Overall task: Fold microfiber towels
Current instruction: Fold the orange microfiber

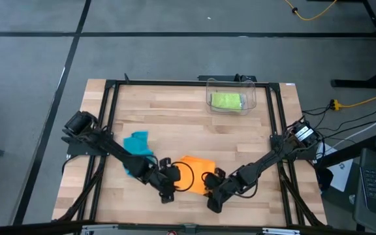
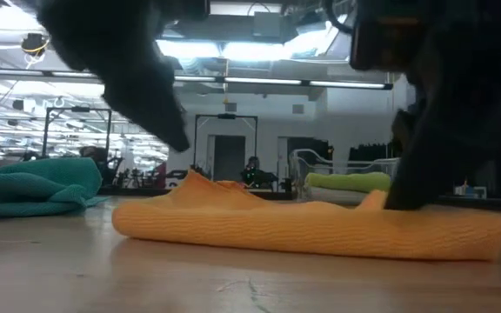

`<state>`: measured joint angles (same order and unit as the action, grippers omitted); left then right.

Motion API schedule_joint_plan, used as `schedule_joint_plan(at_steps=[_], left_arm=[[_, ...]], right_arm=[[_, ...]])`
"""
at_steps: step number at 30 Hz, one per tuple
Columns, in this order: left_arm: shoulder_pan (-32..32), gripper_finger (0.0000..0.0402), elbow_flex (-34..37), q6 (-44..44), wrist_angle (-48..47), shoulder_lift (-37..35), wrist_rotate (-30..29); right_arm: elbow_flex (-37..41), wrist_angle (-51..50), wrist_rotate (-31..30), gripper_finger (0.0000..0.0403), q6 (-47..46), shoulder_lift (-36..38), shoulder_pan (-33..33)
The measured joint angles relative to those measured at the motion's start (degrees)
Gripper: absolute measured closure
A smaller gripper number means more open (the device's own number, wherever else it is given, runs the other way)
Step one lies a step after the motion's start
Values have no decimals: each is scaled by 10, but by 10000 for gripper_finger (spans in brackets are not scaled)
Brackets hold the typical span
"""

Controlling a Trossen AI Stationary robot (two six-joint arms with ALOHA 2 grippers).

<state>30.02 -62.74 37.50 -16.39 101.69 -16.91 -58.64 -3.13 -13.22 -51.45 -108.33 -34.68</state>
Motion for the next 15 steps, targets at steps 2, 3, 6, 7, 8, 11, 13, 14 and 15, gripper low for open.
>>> schedule_joint_plan(at_steps=[2, 3, 6, 7, 8, 11, 13, 14, 15], left_arm=[[6, 207, 0, 1, 34, 0, -1], [8, 207, 0, 1, 53, 1, -2], [13, 207, -1, 0, 89, 11, -6], [13, 207, -1, 0, 92, 17, -8], [13, 207, -1, 1, 91, 23, -14], [8, 207, -1, 32, 87, 40, -47], [4, 207, -1, 49, 87, 49, -61], [1, 207, -1, 58, 86, 55, -62], [-1, 207, -1, 61, 85, 60, -62]], right_arm=[[-12, 1, 1, 253, 15, 0, 0], [-19, 1, 5, 253, 24, 0, 1], [-49, -10, 1, 254, 71, 1, 3], [-63, -30, -6, 254, 89, 1, 4], [-78, -57, -13, 254, 102, 2, 6], [-127, -172, -53, 254, 125, 2, 12], [-153, -252, -94, 254, 127, 3, 14], [-160, -288, -116, 254, 125, 3, 15], [-163, -316, -132, 254, 120, 4, 18]])
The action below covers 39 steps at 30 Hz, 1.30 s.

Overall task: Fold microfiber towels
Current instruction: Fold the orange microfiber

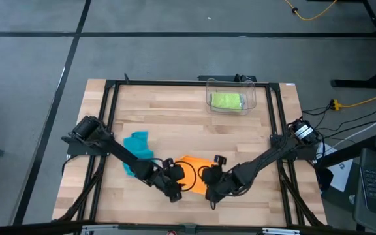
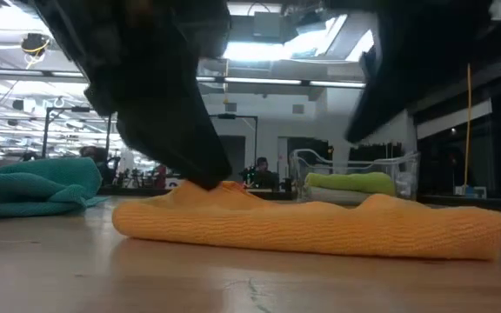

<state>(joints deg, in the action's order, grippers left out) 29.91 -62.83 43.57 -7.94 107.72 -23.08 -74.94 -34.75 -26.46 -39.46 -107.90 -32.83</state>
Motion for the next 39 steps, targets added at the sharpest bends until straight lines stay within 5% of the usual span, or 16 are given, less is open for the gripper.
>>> schedule_joint_plan(at_steps=[17, 39], left_arm=[[-7, 207, -1, 21, 0, 44, -21], [23, 207, 0, -48, 12, -28, -102]], right_arm=[[59, -108, 15, 254, -147, 0, 44], [59, -104, 71, 254, -320, 0, 73]])
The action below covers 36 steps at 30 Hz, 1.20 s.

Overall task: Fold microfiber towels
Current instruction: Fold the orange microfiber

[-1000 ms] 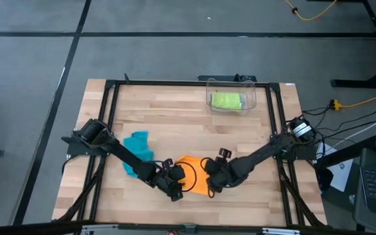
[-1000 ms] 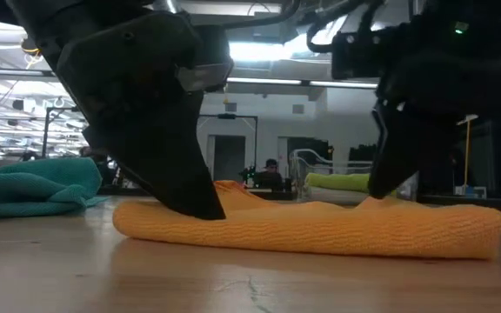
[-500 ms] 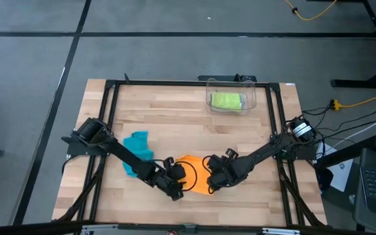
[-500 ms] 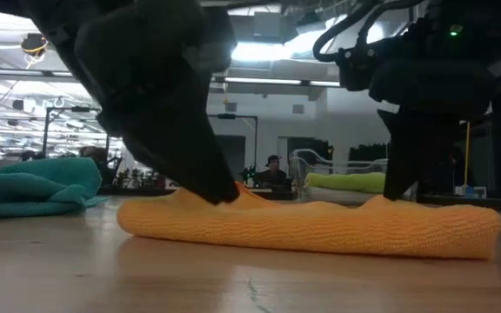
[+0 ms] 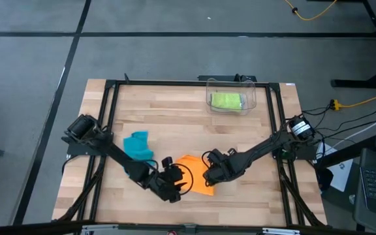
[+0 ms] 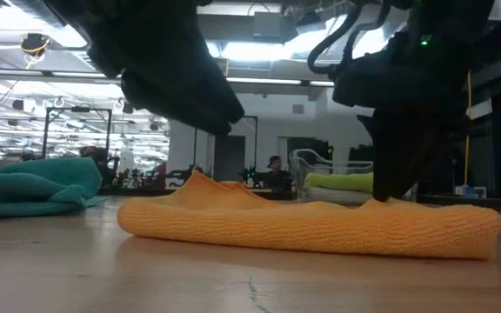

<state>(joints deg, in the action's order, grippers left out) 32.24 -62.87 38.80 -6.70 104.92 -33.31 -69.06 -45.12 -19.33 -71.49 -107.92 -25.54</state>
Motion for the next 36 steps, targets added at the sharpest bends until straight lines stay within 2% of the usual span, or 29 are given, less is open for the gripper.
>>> schedule_joint_plan(at_steps=[6, 14, 20, 24, 32, 36], left_arm=[[6, 207, 0, -6, -1, 0, -5], [5, 207, 0, -6, 1, 0, -6], [5, 207, 0, -19, 3, 0, -6], [4, 207, 0, -19, 3, 0, -6], [4, 207, 0, -19, 3, 0, -6], [4, 207, 0, -19, 3, 0, -6]], right_arm=[[4, 15, 0, 254, -32, 0, 0], [70, 95, 10, 254, -62, 4, 1], [55, 87, -4, 258, -29, 1, 1], [33, 90, -35, 287, 16, 0, 2], [33, 83, -35, 390, 32, 0, 2], [33, 77, -36, 394, 35, 0, -4]])
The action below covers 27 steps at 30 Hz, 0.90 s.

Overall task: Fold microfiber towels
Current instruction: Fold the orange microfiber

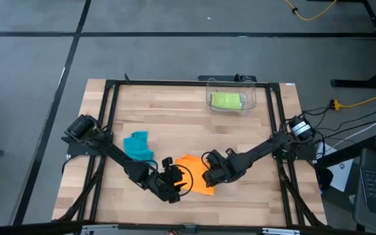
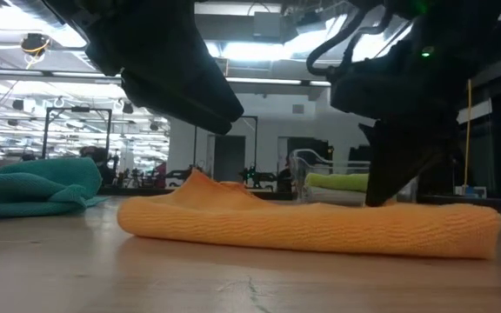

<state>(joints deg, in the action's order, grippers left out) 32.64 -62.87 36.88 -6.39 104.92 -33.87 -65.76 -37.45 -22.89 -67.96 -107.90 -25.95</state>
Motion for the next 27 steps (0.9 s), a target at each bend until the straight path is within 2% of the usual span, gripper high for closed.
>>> schedule_joint_plan(at_steps=[5, 8, 12, 17, 24, 27], left_arm=[[0, 207, 0, 0, 0, 0, 0], [0, 207, 0, 0, 0, 0, 0], [0, 207, 0, -1, -1, 0, 0], [0, 207, 0, -1, -2, 0, 0], [0, 207, 0, -1, -2, 0, 0], [0, 207, 0, -1, -2, 0, 0]], right_arm=[[-10, -34, -5, 398, -14, 4, -17], [-41, -92, -28, 399, -31, 7, -31], [-94, -154, -26, 400, -39, 8, -47], [-128, -177, -35, 401, -40, 9, -64], [-107, -187, -11, 400, -85, 9, -65], [-86, -178, 1, 382, -106, 9, -65]])
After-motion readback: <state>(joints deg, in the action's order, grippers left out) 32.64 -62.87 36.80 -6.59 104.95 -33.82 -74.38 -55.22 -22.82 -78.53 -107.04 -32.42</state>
